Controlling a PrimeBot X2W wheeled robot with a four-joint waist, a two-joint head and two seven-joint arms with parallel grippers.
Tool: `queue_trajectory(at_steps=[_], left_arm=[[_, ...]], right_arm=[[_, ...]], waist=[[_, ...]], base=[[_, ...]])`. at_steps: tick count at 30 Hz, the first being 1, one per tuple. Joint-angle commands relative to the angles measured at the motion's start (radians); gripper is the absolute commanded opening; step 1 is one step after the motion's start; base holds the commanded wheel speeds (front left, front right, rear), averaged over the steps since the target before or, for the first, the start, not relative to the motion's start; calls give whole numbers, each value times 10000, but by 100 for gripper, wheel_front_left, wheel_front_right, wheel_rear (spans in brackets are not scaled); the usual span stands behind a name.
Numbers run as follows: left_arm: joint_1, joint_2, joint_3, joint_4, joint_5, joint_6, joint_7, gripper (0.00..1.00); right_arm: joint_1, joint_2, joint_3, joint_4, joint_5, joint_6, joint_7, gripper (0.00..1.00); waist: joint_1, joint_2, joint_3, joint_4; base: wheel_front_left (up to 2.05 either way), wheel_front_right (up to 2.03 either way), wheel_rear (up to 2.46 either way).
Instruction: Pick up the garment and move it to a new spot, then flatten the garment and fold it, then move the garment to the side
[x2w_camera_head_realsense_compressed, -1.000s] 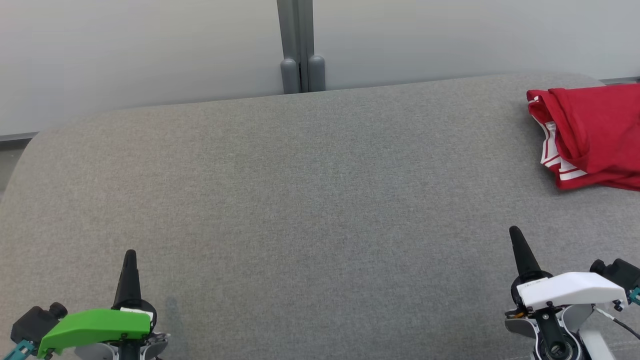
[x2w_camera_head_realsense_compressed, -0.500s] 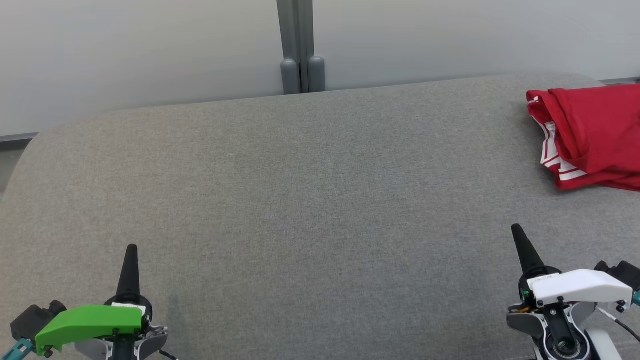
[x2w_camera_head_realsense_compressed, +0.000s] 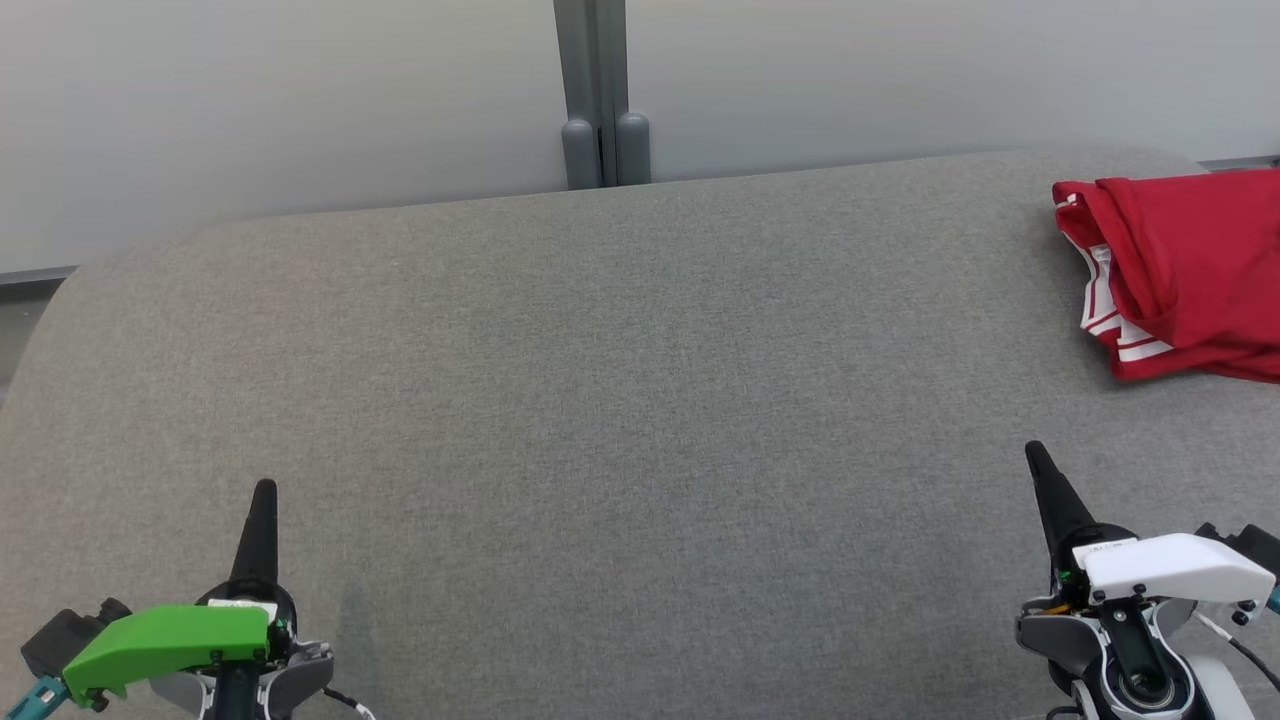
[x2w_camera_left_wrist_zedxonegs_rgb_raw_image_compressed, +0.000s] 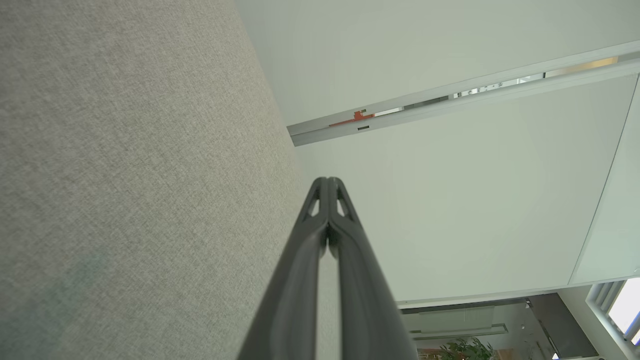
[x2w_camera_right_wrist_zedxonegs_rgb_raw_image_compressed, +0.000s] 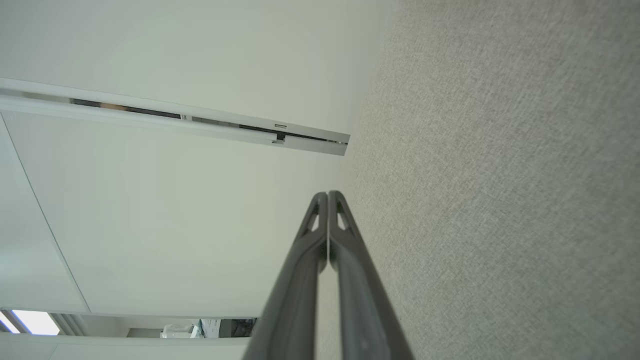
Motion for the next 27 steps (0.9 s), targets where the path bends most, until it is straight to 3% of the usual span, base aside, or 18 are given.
queue_trajectory(at_steps=[1,27], left_arm=[[-207,90,47,-92,-274,-64,79,0],[-322,102,71,-132,-2129,-88,580,0]], right_arm=[[-139,8,-47,-21,236,8,69,0],[-245,54,-329,24,2089,7,587,0]], waist=[[0,-1,-2,0],[0,-1,-27,-1]], base=[[0,0,0],[0,0,0]])
